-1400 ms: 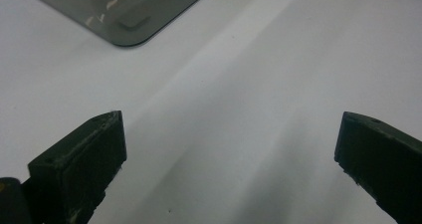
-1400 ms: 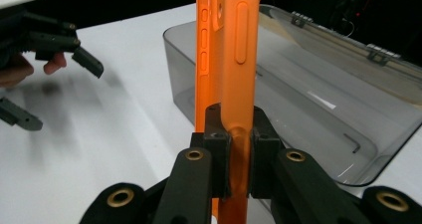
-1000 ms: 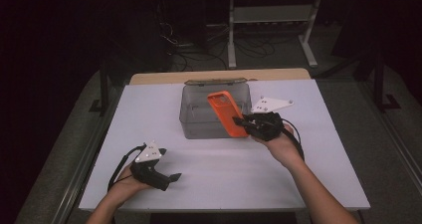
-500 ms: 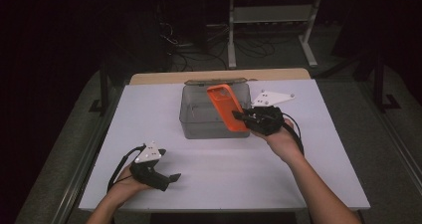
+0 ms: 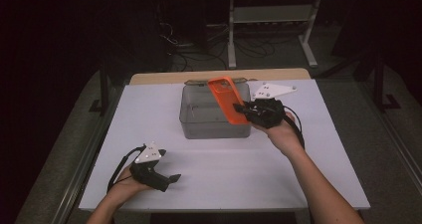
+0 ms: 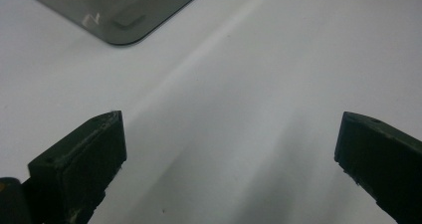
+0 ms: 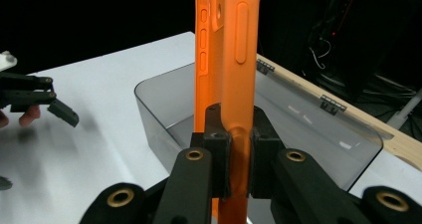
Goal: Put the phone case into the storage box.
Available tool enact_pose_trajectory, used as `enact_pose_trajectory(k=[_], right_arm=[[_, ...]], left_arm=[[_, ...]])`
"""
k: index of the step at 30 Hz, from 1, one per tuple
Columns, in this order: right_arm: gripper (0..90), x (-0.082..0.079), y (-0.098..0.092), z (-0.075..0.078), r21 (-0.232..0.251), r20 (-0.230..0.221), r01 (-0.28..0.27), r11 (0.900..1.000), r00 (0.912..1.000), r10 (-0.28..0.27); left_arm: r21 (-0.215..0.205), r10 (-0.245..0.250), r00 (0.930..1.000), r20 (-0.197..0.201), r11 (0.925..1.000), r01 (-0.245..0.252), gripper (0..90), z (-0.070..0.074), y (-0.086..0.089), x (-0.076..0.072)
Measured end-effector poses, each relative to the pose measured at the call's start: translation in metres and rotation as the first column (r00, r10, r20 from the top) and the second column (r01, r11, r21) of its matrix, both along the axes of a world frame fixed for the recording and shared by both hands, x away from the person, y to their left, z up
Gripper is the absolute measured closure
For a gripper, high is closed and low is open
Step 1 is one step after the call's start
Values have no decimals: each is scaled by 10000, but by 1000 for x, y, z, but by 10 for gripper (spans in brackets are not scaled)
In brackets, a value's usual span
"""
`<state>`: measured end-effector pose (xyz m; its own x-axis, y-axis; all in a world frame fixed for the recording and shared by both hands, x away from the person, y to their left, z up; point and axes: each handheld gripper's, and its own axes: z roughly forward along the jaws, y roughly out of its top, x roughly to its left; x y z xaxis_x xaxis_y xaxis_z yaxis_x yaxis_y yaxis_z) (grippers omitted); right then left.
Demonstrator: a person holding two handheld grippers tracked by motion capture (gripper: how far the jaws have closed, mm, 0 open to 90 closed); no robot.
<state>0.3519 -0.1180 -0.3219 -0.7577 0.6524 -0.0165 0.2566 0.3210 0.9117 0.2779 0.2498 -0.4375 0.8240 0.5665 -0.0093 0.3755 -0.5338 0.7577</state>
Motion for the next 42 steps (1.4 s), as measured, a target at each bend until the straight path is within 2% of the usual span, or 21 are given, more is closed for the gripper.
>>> enact_pose_trajectory(k=[14, 24, 42], right_arm=[[812, 16, -1, 9, 87, 62, 326, 9994, 9994, -327], [812, 28, -1, 9, -67, 47, 607, 9981, 9981, -607], [812, 49, 0, 7, -330, -372, 919, 9952, 9950, -931]], left_arm=[[43, -38, 10000, 8, 10000, 38, 0, 0, 0, 0], [29, -79, 10000, -10, 10000, 79, 0, 0, -1, 0], [6, -78, 9999, -80, 10000, 78, 0, -1, -1, 0]])
